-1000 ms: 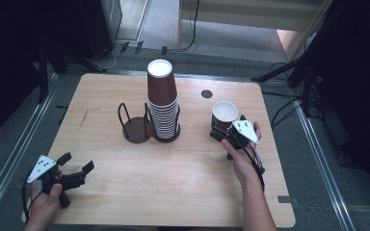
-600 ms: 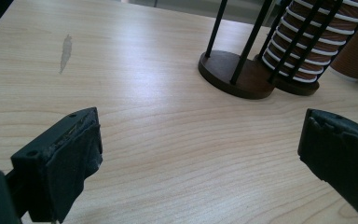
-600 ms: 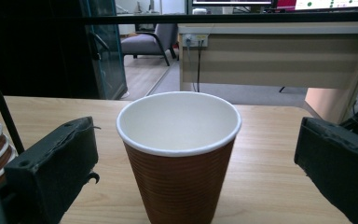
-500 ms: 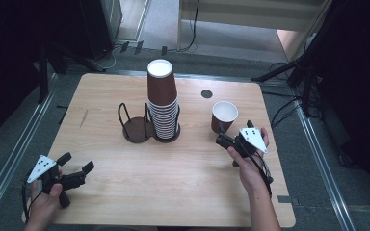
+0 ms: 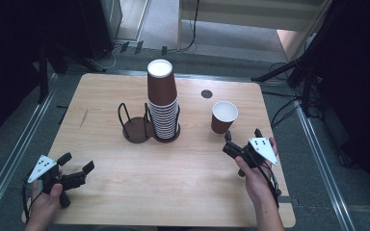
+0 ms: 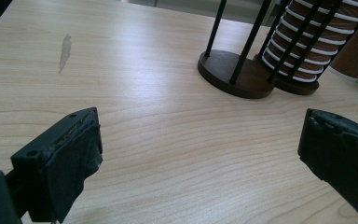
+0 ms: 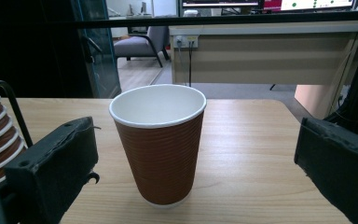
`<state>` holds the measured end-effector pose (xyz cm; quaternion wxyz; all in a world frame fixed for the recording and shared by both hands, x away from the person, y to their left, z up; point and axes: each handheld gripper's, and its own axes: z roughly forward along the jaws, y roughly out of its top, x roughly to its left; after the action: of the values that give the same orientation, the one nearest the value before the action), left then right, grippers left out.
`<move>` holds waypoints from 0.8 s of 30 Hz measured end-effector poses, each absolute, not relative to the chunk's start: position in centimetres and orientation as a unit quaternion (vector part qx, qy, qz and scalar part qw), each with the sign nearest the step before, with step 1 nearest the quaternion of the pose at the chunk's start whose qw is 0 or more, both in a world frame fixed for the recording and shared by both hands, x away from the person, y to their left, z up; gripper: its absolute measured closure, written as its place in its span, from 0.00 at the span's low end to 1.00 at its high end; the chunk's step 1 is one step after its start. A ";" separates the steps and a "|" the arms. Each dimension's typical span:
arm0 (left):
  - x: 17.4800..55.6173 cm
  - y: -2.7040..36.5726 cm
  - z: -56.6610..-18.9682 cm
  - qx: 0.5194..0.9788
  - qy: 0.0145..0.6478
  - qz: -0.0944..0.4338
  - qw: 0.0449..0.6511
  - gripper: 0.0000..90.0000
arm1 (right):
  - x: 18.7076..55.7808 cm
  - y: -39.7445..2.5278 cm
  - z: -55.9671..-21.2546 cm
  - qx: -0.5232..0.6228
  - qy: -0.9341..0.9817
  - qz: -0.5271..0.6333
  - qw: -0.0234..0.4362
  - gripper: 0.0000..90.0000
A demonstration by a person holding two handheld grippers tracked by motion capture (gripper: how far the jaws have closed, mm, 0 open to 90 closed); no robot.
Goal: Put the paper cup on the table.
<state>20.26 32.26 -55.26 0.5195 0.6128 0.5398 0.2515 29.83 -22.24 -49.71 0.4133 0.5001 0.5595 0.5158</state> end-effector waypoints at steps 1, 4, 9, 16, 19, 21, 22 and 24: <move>20.3 32.3 -55.3 0.613 0.540 0.251 0.520 0.00 | 29.6 -22.4 -49.7 0.501 0.559 0.515 0.414 0.00; 20.3 32.3 -55.3 0.613 0.540 0.251 0.520 0.00 | 28.9 -22.8 -49.6 0.503 0.557 0.518 0.411 0.00; 20.3 32.3 -55.3 0.612 0.540 0.251 0.520 0.00 | 27.9 -23.5 -49.5 0.509 0.552 0.520 0.407 0.00; 20.3 32.3 -55.3 0.611 0.541 0.251 0.520 0.00 | 26.5 -24.5 -49.6 0.514 0.547 0.520 0.407 0.00; 20.3 32.3 -55.3 0.611 0.541 0.252 0.520 0.00 | 25.9 -25.0 -49.6 0.518 0.549 0.517 0.405 0.00; 20.3 32.3 -55.3 0.611 0.541 0.252 0.520 0.00 | 25.5 -25.3 -49.5 0.519 0.548 0.518 0.403 0.00; 20.3 32.3 -55.3 0.611 0.541 0.252 0.520 0.00 | 25.3 -25.4 -49.5 0.519 0.549 0.516 0.404 0.00; 20.3 32.3 -55.3 0.611 0.541 0.252 0.520 0.00 | 24.9 -25.7 -49.7 0.516 0.553 0.511 0.409 0.00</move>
<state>20.26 32.27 -55.27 0.5201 0.6108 0.5412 0.2519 24.87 -25.68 -49.67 0.4091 0.5155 0.5526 0.5114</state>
